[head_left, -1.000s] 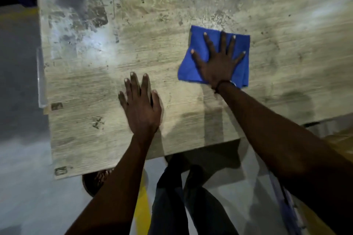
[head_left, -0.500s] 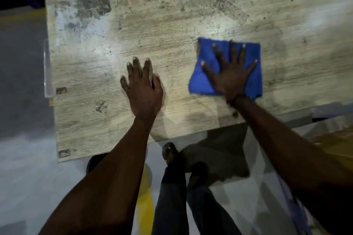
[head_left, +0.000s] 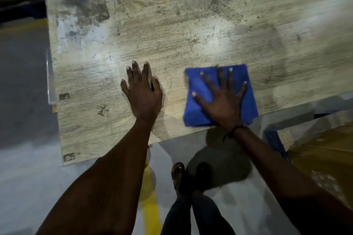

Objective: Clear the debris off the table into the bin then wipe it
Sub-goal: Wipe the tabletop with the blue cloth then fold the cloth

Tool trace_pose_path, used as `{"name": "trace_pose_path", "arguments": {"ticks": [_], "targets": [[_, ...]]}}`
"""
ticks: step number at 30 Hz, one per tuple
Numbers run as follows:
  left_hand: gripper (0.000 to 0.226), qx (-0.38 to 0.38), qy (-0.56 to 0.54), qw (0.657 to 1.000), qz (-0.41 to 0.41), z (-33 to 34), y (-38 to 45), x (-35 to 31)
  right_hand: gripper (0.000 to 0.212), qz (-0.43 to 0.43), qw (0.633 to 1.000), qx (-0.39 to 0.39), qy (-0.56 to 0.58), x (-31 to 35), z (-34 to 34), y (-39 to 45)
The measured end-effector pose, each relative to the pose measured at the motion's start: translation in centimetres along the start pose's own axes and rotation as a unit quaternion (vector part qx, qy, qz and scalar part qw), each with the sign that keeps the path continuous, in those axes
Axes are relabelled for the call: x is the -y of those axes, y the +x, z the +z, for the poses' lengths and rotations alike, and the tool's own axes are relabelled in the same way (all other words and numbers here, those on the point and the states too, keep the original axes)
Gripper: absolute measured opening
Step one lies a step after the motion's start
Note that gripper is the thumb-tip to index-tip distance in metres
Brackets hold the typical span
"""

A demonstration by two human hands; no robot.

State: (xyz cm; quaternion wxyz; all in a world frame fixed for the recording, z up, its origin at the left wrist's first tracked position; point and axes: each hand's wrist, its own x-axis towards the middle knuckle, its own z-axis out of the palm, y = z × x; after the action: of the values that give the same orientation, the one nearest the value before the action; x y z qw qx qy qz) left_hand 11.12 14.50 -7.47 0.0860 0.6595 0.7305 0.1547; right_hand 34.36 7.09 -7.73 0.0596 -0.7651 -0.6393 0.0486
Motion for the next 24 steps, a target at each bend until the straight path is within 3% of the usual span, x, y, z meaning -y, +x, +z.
{"name": "trace_pose_path", "arguments": {"ticks": [6, 8, 11, 13, 16, 20, 24], "targets": [[0.055, -0.01, 0.006, 1.0, 0.003, 0.3, -0.1, 0.1, 0.079, 0.161, 0.986, -0.017, 0.048, -3.0, -0.5, 11.1], [0.055, -0.012, 0.002, 1.0, 0.005, 0.2, -0.1, 0.1, 0.076, 0.144, 0.989, -0.026, 0.031, -0.5, 0.2, 9.4], [0.056, -0.015, -0.001, 1.0, 0.008, 0.2, -0.2, 0.0, 0.074, 0.022, 1.0, -0.014, 0.015, 2.3, 0.6, 2.0], [0.057, -0.01, -0.002, 1.0, 0.007, 0.1, -0.2, 0.0, 0.075, -0.007, 1.0, 0.015, 0.016, 1.5, 0.4, -2.3], [0.058, -0.005, 0.005, 1.0, 0.01, 0.3, -0.4, 0.0, 0.079, 0.058, 0.998, 0.012, -0.002, -3.7, -0.4, -2.4], [0.059, -0.011, 0.005, 1.0, 0.002, 0.8, -0.5, -0.1, 0.08, 0.134, 0.99, 0.012, 0.036, -10.9, -2.4, 4.7], [0.062, -0.014, 0.0, 1.0, -0.027, 2.2, -2.6, -4.4, 0.078, 0.154, 0.988, -0.014, 0.017, -10.1, -1.6, 6.7]]}}
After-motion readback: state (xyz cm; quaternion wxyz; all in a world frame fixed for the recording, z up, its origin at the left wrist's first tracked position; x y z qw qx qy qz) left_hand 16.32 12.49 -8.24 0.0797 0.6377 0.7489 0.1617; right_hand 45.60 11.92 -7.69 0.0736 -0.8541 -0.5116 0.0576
